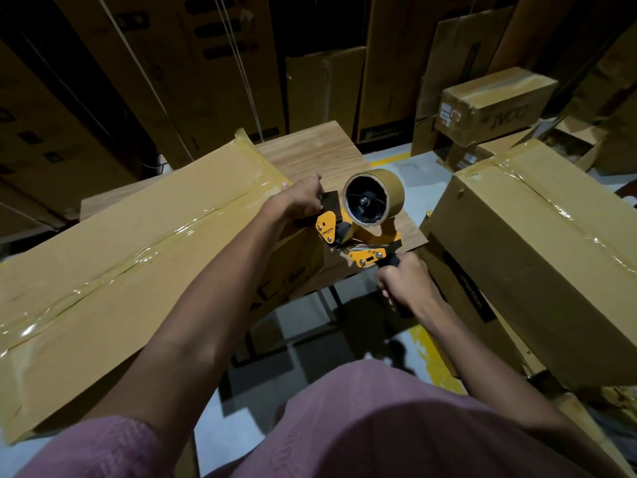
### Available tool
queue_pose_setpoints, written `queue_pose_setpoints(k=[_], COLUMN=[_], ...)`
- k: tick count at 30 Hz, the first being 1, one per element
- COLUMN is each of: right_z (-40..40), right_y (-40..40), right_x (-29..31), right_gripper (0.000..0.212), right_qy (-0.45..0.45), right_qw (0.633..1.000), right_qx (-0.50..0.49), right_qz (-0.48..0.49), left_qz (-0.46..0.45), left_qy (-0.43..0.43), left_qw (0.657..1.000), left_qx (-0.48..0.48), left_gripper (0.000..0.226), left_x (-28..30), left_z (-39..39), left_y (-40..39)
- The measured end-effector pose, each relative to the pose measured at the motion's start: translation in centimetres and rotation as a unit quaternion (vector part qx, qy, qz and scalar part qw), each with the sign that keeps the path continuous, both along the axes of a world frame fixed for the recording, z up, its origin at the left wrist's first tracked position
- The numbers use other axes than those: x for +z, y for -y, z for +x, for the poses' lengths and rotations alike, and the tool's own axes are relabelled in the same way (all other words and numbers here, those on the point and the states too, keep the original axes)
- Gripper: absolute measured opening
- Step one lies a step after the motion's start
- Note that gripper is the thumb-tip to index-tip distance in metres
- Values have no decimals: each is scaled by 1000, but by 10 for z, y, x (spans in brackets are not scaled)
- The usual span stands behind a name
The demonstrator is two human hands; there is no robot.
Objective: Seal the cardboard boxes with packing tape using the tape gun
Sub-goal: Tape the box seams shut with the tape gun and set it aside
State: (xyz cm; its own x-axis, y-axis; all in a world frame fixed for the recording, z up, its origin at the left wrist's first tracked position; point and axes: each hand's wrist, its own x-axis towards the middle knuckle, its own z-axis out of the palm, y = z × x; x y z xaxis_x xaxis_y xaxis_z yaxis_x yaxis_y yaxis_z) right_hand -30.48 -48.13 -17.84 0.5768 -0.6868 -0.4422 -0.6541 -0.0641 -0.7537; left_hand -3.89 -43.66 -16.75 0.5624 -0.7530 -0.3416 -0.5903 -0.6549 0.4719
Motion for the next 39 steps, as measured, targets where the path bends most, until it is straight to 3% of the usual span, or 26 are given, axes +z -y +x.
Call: queue_pose_setpoints(k=[3, 6, 8, 13, 19, 22, 25, 27, 29, 31, 39], right_z=[-3, -14, -18, -19, 1, 22, 43, 58, 78, 96, 120], right_y=[0, -2, -4, 2, 14, 25, 40, 53, 81, 97, 86], right_x=[-9, -26, -37, -47, -61, -74, -93, -116, -176, -213, -126], right_gripper=[13, 12, 10, 7, 4, 4, 15, 41, 69, 76, 28], right_qy=[-8, -14, -5, 34, 61, 78, 88, 96, 108, 107, 48], right_qw=[1000, 996, 992, 980, 965, 951, 947, 947, 945, 943, 967], right_qx=[-14, -34, -47, -95, -118, -139, -174, -181, -182, -183, -82], right_qz=[20, 79, 119, 170, 225, 264, 254, 249, 249, 256, 237], left_qz=[-17, -1, 18, 0, 41, 62, 47, 19, -35, -101, -256], left_qy=[7, 20, 30, 19, 36, 56, 51, 52, 42, 36, 44], left_qw=[1000, 999, 997, 998, 998, 996, 997, 998, 998, 993, 945], left_qx=[-6, -45, -62, -65, -38, -41, -26, -16, 14, 55, 199], left_gripper=[68, 28, 18, 21, 87, 65, 70, 60, 57, 57, 55], left_x=[4, 4, 1, -1, -3, -1, 0, 1, -1, -7, -21], left_z=[-3, -4, -2, -1, -7, -14, -16, -18, -18, -18, -24], left_y=[-3, -3, -2, -2, 2, 4, 2, -2, -6, -9, -16])
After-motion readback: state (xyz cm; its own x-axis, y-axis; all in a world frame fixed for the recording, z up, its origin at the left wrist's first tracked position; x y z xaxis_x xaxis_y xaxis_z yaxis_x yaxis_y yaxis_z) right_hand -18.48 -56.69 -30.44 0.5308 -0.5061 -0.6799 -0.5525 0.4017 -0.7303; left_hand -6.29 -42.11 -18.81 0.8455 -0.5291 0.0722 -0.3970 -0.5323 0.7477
